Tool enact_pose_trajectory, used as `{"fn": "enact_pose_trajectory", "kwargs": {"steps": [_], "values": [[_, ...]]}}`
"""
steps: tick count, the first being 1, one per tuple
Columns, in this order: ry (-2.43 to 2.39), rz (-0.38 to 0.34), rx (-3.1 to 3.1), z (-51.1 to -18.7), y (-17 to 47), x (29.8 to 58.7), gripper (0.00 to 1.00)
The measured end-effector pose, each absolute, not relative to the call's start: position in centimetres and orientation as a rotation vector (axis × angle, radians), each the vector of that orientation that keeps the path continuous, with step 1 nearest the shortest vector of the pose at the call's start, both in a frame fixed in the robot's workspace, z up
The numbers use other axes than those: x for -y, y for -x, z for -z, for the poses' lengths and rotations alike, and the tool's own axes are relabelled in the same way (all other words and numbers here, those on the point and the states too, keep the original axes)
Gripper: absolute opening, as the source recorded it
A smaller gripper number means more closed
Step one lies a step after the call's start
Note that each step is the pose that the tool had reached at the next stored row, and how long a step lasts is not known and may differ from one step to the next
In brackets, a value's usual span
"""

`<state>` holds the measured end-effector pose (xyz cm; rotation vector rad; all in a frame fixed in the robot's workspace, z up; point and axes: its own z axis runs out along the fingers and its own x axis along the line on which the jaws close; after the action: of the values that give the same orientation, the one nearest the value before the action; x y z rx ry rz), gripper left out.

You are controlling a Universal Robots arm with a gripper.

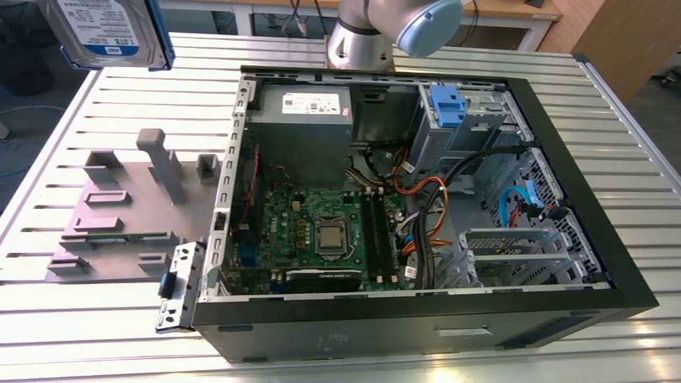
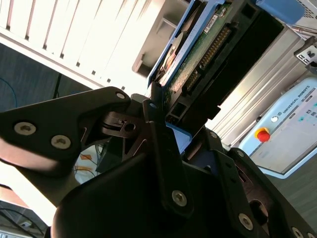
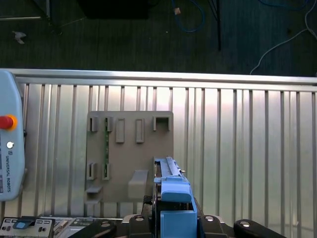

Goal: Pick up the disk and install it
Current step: 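Pick up the disk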

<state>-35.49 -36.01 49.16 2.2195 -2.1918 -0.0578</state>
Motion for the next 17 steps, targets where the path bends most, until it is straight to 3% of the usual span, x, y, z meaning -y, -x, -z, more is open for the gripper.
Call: {"fn": "enact_pose_trajectory", "kwargs": {"steps": [17], "values": [[-2.220,0.058,2.192,-49.2,33.9,36.0,0.36]]}}
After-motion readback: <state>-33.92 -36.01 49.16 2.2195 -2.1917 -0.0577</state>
